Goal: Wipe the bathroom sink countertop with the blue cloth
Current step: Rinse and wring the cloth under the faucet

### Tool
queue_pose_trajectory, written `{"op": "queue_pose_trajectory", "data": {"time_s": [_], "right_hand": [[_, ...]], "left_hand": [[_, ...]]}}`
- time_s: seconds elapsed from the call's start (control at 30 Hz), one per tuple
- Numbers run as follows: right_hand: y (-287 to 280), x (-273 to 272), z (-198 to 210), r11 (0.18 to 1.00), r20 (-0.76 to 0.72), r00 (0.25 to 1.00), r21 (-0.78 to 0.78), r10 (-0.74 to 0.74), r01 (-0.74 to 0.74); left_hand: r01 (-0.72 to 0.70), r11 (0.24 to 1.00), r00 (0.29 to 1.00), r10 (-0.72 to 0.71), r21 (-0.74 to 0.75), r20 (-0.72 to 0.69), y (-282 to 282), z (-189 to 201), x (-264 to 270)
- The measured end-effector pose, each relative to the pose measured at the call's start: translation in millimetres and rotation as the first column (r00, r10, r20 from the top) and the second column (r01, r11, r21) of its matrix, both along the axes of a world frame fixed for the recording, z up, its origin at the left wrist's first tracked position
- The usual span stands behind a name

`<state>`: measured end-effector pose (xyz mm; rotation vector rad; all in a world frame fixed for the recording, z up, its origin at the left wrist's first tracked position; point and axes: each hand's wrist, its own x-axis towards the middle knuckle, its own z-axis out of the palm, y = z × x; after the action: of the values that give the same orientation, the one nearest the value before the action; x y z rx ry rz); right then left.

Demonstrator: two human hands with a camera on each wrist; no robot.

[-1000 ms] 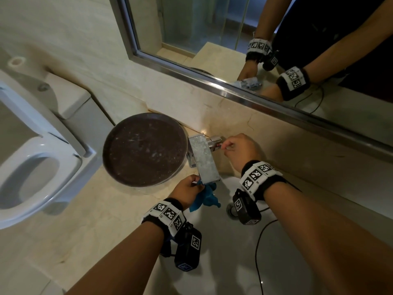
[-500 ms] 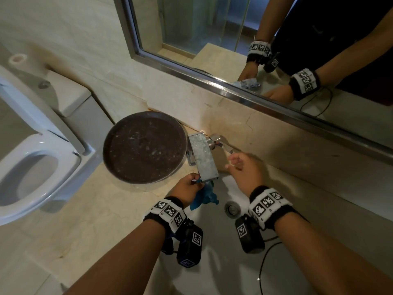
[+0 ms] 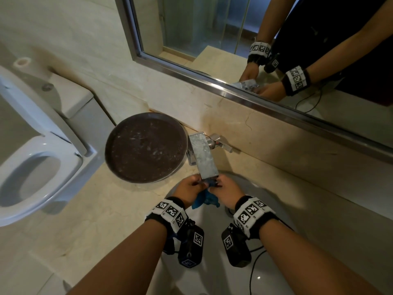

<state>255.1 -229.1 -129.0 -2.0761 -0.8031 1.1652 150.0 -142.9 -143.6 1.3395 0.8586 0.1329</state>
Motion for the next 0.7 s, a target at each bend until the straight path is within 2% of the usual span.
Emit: {"op": "queue_pose_trajectory", "data": {"time_s": [0.07,0.23,0.47,0.63,0.7], "right_hand": [[0,0,4,1.000,0.021,1.000,0.003,-0.010,0.010],[-3,0,10,0.984,0.012,0.986,0.059,-0.168,0.167],[-1,-3,13,0.987,-0.017,0.989,0.071,-0.144,0.145],[-4,2,16,0.986,0.054,0.989,0.104,-0.135,0.129],[-6,2,17,0.986,0.084,0.988,0.110,-0.133,0.123]], "left_hand": [[-0.019,1.000,1.000,0.019,-0.010,0.013,1,0,-1],[-0.017,0.999,0.999,0.019,0.051,-0.037,8,-1,-5],[0.120,0.972,0.990,-0.102,0.201,-0.098,10,12,-6],[0.153,0.982,0.986,-0.145,0.111,-0.083,7,15,-8],[0.214,0.967,0.971,-0.195,0.141,-0.136,8,10,-10]]}}
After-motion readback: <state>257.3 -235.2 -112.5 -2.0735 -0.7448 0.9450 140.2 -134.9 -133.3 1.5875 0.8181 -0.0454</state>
